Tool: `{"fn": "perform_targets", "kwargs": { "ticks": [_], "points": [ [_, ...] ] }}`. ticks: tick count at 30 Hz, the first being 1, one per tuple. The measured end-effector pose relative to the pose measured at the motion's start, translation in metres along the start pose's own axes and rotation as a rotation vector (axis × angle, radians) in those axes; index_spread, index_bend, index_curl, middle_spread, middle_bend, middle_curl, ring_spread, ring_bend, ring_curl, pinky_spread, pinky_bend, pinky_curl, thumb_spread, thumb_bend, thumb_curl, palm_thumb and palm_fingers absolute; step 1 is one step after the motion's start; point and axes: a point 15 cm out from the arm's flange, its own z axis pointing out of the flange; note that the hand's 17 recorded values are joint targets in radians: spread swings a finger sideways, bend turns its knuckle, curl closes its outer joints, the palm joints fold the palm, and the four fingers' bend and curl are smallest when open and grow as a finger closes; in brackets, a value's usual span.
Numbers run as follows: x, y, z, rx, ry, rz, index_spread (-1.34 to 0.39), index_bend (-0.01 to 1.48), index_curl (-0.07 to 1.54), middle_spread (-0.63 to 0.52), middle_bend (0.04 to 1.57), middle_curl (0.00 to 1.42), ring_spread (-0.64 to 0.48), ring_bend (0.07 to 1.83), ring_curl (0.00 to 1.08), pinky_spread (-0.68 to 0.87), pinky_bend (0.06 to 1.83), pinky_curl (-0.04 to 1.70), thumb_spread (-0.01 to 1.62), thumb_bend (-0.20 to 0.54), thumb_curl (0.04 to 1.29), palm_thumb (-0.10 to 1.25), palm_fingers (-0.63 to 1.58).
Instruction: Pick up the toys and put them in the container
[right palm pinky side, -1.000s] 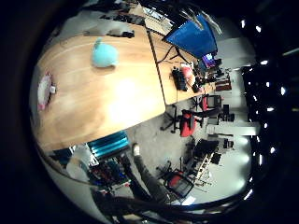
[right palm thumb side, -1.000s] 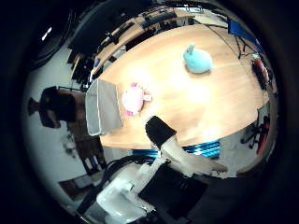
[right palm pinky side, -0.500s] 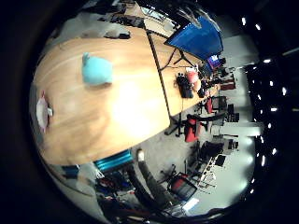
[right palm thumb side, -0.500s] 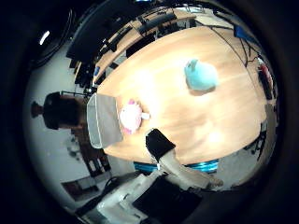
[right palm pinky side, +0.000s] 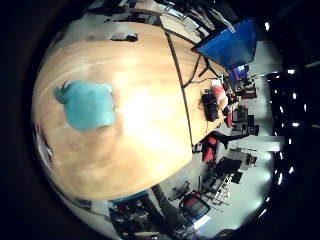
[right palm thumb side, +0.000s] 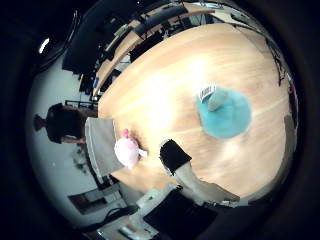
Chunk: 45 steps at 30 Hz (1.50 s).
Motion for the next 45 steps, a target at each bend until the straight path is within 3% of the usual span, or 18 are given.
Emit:
{"fn": "perform_targets", "kwargs": {
  "ticks": [13,29,35,37,39,45],
  "points": [
    [0.010,-0.020,0.069,-0.081,-0.029,0.002,-0.44,0.17,0.28,-0.06,0.28,0.37,0.01,0.71,0.23,0.39,1.18,0.07,0.95,-0.029,0.29,0.34,0.18],
    [0.000,0.017,0.100,-0.183,-0.054,-0.004,-0.41,0.11,0.25,-0.15,0.36,0.40,-0.18,0.93,0.30,-0.01,1.37,0.07,0.96,-0.015,0.29,0.38,0.36],
    [-0.004,0.032,0.111,-0.211,-0.075,0.008,-0.39,0.10,0.20,-0.21,0.43,0.43,-0.28,1.08,0.35,-0.26,1.55,0.14,1.01,0.012,0.31,0.53,0.53],
    [-0.005,0.034,0.112,-0.215,-0.077,0.011,-0.40,0.12,0.20,-0.24,0.48,0.45,-0.32,1.13,0.37,-0.34,1.59,0.16,1.03,0.045,0.33,0.63,0.64],
    [-0.004,0.034,0.112,-0.214,-0.077,0.013,-0.41,0.18,0.21,-0.28,0.53,0.47,-0.35,1.17,0.38,-0.40,1.56,0.17,1.03,0.098,0.35,0.77,0.78],
    [-0.003,0.028,0.091,-0.173,-0.062,0.024,-0.47,0.34,0.29,-0.36,0.64,0.54,-0.37,1.15,0.40,-0.50,1.37,0.16,0.99,0.157,0.39,1.00,1.11]
  ]
}}
